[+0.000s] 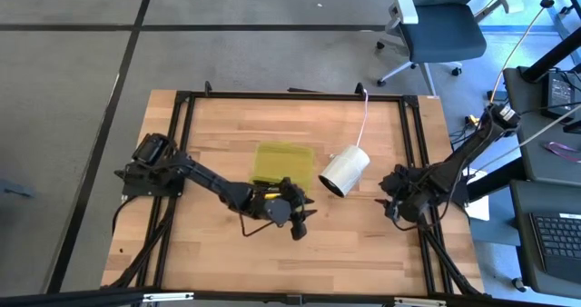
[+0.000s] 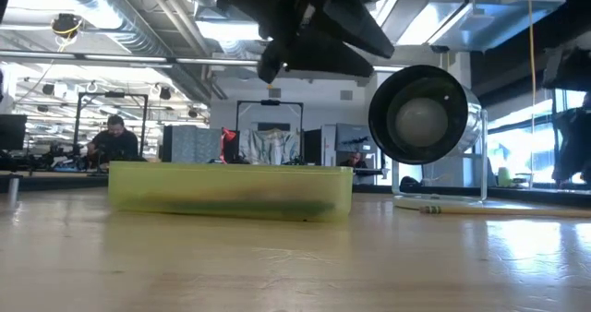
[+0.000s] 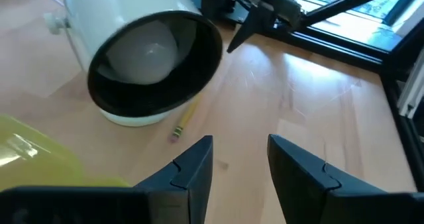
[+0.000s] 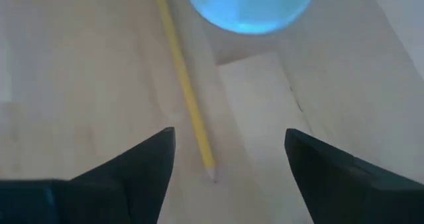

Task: Pick & place school supplies into a supply box
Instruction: Put the yellow pencil into the yellow supply box

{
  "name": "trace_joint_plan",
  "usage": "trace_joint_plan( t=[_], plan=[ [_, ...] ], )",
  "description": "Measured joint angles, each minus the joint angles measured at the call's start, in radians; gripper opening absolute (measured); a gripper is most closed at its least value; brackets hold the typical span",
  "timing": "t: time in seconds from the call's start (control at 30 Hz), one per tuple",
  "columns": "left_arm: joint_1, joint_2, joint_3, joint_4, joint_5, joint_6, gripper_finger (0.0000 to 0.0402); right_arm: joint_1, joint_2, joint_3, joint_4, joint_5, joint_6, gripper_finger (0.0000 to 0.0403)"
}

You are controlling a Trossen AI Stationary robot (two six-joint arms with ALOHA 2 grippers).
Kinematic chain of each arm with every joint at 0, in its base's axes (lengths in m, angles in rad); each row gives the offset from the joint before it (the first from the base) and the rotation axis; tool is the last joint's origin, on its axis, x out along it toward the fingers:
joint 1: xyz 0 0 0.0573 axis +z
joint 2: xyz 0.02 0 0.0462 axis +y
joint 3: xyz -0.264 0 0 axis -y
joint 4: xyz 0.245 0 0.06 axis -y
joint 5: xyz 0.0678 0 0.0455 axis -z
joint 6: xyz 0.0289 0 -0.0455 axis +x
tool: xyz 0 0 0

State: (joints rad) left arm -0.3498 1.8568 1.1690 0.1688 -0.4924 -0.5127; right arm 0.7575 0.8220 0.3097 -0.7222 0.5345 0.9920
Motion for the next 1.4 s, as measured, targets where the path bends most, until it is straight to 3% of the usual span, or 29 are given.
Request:
trace_joint_plan(
  t=[0.33,0.5,0.63,1.13,1.4],
  plan=[
    [0.069,0.000,0.000,0.000,0.154,0.100,0.0137,-0.048,0.048,-0.126,0.311,-0.041,-0.009,0.0288],
    [0.084,0.000,0.000,-0.001,0.238,0.108,0.0137,-0.055,0.100,-0.145,0.362,-0.037,-0.038,0.0282],
    [0.084,0.000,0.000,-0.001,0.279,0.108,0.0137,-0.055,0.166,-0.146,0.433,-0.012,-0.126,0.0260],
    [0.081,0.000,0.000,-0.001,0.364,0.116,0.0137,-0.057,0.449,-0.142,0.841,0.050,-0.111,0.0166],
    [0.081,0.000,0.000,-0.001,0.381,0.116,0.0137,-0.055,0.636,-0.036,0.853,0.107,-0.118,0.0131]
  ],
)
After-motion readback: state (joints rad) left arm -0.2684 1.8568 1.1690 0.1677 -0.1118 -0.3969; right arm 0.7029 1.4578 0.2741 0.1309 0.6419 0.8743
